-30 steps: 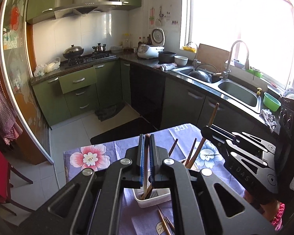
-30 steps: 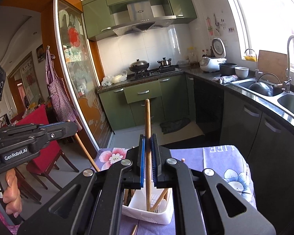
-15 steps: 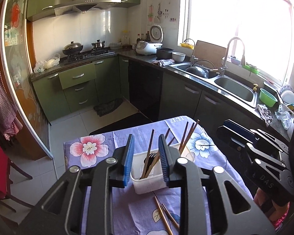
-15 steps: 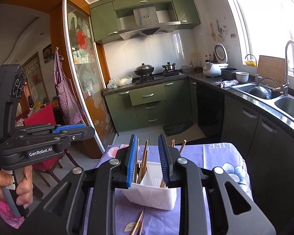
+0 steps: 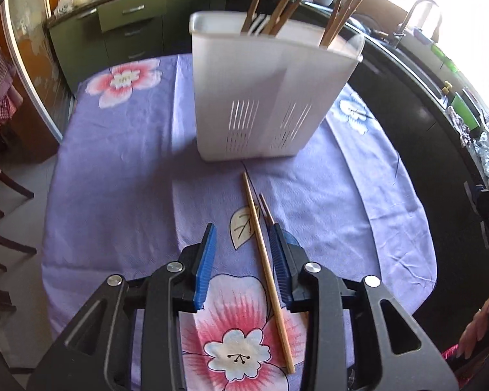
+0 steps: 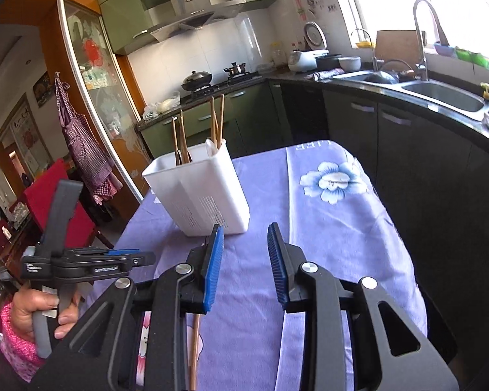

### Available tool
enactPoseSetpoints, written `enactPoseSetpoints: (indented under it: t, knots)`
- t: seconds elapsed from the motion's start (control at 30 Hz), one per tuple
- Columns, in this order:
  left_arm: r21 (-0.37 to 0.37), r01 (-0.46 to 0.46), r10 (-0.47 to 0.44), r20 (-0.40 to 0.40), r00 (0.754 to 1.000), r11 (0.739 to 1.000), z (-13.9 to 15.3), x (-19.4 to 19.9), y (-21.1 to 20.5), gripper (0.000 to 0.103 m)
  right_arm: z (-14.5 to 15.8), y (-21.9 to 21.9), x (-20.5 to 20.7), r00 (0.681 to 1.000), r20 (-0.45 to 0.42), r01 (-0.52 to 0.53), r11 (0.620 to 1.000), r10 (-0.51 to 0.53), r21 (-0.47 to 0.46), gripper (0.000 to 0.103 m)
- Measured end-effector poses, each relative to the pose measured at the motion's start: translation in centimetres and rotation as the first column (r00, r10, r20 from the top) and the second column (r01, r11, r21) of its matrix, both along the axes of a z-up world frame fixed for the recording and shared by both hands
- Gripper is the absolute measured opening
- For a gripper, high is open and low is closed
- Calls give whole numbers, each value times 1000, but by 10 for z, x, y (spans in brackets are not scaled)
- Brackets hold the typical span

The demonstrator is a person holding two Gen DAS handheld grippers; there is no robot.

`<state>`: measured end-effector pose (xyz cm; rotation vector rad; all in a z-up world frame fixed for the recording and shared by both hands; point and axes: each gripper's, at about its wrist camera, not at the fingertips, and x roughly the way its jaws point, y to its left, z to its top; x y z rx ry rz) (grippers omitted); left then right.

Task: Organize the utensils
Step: 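Lower the left gripper onto a remaining chopstick and close, then close the right gripper on the last chopstick while the left gripper holds its chopstick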

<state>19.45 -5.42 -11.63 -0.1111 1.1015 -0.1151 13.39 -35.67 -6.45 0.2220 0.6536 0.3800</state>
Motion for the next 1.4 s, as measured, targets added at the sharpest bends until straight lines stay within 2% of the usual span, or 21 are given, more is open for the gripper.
enactPoseSetpoints:
  t: [0.13, 0.33, 0.43, 0.53, 0.7, 0.77, 0.87, 0.97, 1.07, 1.23, 1.37, 1.4]
  knots:
    - [8, -21, 22, -55, 998, 1000, -25, 8, -12, 32, -22, -11, -8, 999, -45, -5, 1000, 6, 26, 29]
    - [59, -20, 26, -97, 995, 998, -41, 23, -28, 32, -30, -17, -4, 998, -67, -11, 998, 14, 55, 29]
    - [95, -22, 33, -114, 993, 995, -47, 31, -32, 29, -32, -22, -2, 997, -75, -3, 997, 8, 72, 29]
    - [116, -26, 41, -129, 991, 993, -54, 36, -35, 29, -32, -26, 0, 997, -76, 8, 997, -2, 81, 35]
    - [150, -17, 37, -132, 991, 989, -59, 41, -42, 23, -33, -30, 4, 996, -88, 12, 995, -3, 101, 35]
    - [161, -12, 33, -128, 991, 987, -59, 41, -46, 17, -35, -32, 5, 996, -93, 14, 994, -4, 110, 35]
    - [165, -1, 22, -125, 992, 986, -59, 40, -51, 8, -37, -34, 6, 995, -100, 17, 993, -5, 117, 35]
    - [163, 1, 19, -121, 992, 987, -59, 38, -53, 7, -38, -37, 5, 995, -104, 20, 992, -7, 124, 35]
    - [129, -5, 22, -131, 991, 992, -58, 35, -46, 7, -39, -41, 4, 994, -105, 28, 992, -15, 126, 35]
    - [92, -15, 22, -80, 997, 996, -40, 22, -34, 7, -40, -42, 5, 994, -110, 33, 992, -20, 119, 35]
    - [59, -11, 10, 23, 1000, 998, -8, -5, -19, 6, -42, -31, 7, 992, -123, 7, 996, 4, 90, 35]
    - [51, -11, 9, 51, 999, 999, 0, -14, -13, 6, -43, -26, 9, 991, -132, -7, 997, 17, 80, 39]
